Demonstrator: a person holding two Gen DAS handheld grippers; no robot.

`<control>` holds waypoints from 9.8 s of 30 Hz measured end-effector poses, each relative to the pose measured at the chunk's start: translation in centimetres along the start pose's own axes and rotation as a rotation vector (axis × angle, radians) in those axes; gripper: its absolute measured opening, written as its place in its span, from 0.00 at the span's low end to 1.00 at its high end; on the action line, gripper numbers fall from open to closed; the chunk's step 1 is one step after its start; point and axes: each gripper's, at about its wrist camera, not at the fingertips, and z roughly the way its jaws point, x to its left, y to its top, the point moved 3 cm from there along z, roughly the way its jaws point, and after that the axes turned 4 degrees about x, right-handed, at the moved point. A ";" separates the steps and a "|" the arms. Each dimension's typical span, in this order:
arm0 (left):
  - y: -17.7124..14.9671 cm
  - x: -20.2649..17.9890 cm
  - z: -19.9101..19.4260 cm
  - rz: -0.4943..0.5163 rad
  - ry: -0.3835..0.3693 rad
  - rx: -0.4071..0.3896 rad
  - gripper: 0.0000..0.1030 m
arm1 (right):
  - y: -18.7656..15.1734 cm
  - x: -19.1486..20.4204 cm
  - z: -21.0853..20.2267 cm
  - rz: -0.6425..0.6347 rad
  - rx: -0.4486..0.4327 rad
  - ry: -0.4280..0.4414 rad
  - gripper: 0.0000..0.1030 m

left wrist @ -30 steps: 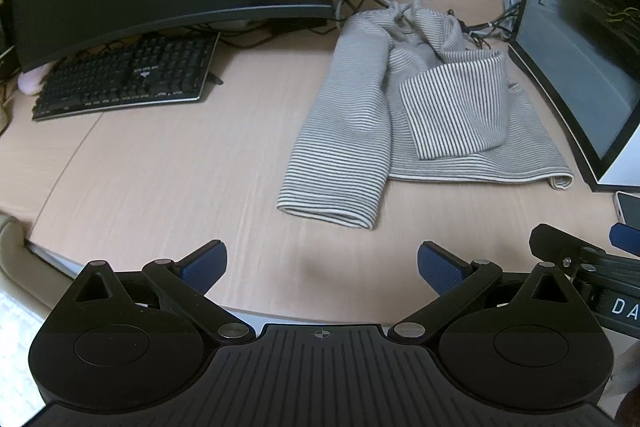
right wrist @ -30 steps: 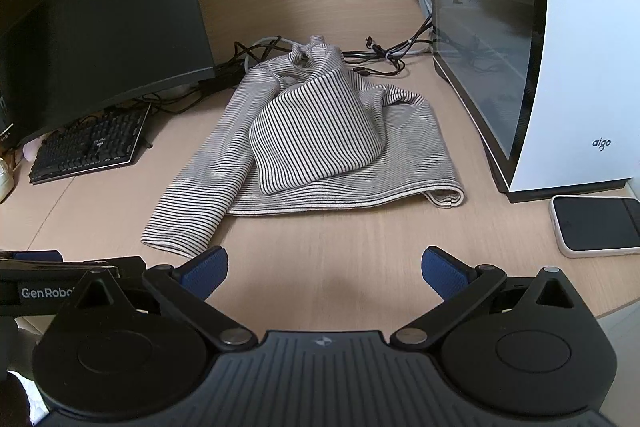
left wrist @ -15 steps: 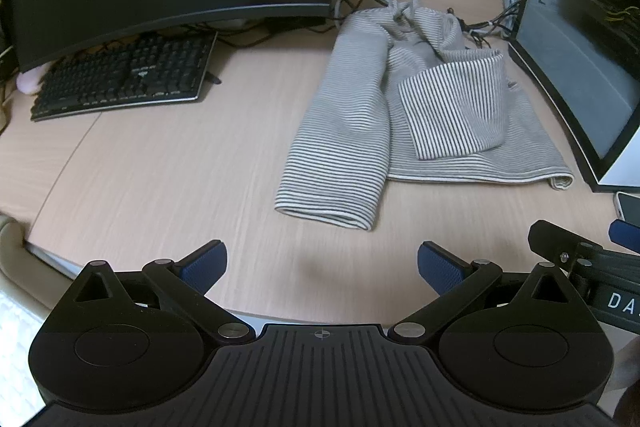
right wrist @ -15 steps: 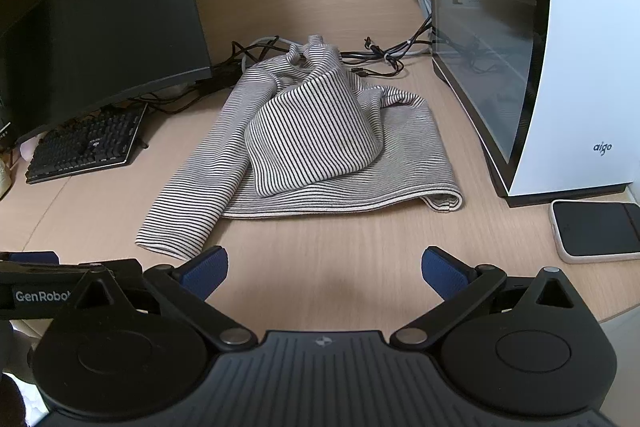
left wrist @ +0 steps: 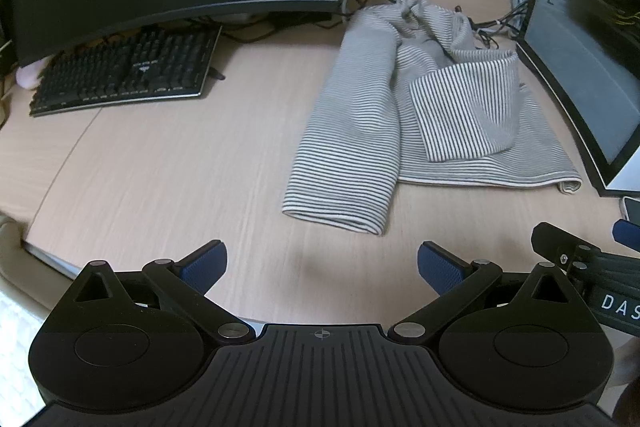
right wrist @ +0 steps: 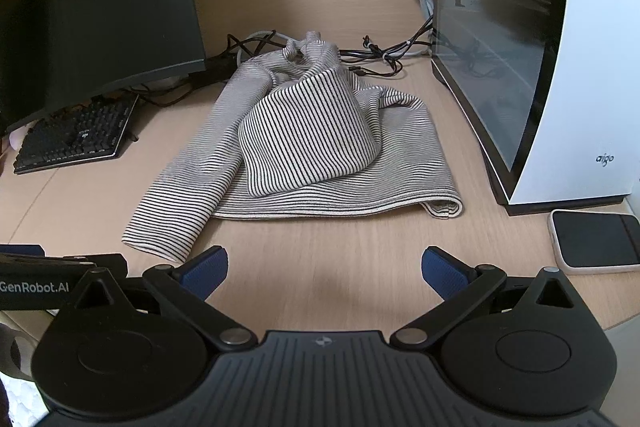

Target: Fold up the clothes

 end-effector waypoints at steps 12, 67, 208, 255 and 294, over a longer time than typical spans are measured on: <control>0.8 0.1 1.0 -0.005 -0.002 0.019 1.00 | 0.6 0.1 1.0 -0.004 0.018 -0.008 1.00; 12.4 -4.7 14.0 0.227 -0.586 0.124 1.00 | 16.9 0.1 22.1 0.045 0.225 0.407 1.00; 18.9 17.7 16.1 0.102 -0.027 -0.129 0.32 | 5.8 5.7 13.9 -0.328 0.167 0.099 0.41; 4.4 6.8 12.9 0.093 -0.651 0.277 0.92 | 15.3 9.3 23.3 -0.259 0.042 -0.046 0.52; 7.4 4.7 10.7 0.222 -0.642 0.145 0.91 | 7.8 2.0 11.0 -0.567 0.007 -0.480 0.04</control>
